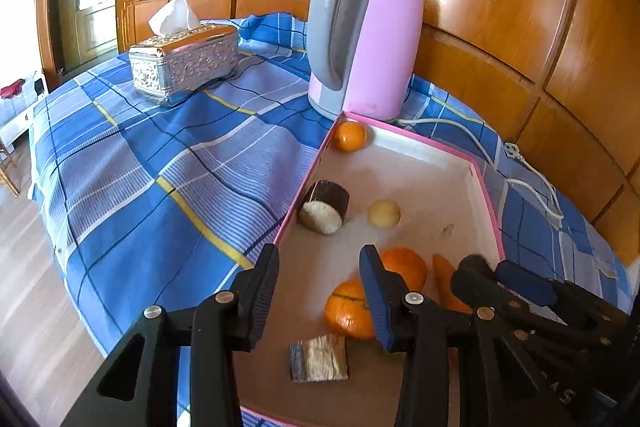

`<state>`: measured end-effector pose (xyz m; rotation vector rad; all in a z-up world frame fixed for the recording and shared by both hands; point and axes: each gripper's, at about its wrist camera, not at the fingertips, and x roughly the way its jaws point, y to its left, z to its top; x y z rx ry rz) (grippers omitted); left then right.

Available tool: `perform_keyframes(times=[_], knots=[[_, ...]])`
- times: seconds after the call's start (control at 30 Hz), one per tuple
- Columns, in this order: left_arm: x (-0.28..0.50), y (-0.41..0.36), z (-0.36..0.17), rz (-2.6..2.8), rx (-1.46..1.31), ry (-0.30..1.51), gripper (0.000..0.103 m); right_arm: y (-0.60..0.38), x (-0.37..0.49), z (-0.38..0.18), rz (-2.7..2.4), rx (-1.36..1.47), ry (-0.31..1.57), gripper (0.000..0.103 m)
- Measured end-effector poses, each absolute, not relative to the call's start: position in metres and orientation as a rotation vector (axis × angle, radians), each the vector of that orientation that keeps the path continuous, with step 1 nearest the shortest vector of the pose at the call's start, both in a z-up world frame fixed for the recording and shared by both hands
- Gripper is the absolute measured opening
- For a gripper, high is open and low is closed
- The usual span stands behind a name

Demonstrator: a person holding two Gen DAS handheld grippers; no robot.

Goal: Organize fruits

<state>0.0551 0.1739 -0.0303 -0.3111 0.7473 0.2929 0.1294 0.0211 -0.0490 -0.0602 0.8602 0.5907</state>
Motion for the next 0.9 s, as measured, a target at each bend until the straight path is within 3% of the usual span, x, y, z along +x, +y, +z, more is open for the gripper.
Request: perform_keyframes(times=[0.27,0.33,0.9], knots=[[0.043,0.169,-0.027,0.305,-0.305,0.742,0.042,0.020,0.111,-0.047,0.620,-0.082,0.850,0.057],[0.040,0.170,-0.025,0.311,-0.309,0.737,0.043,0.026,0.111,-0.050,0.648,-0.099,0.876,0.051],[0.014,0.160,-0.016,0.302,-0.287,0.709,0.046,0.010,0.079,-0.032,0.577,-0.093,0.791,0.051]])
